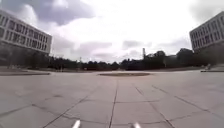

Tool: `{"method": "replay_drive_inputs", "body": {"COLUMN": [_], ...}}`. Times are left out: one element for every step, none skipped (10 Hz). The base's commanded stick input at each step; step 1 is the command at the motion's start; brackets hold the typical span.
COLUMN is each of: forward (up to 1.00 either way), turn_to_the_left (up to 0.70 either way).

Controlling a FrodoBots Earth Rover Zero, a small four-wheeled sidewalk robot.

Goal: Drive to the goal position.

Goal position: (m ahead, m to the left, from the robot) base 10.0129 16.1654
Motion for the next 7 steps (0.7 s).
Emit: {"method": "replay_drive_inputs", "body": {"forward": [0.70, 0.70, 0.70, 0.70, 0.70, 0.70, 0.70], "turn_to_the_left": [0.00, 0.00, 0.00, 0.00, 0.00, 0.00, 0.00]}}
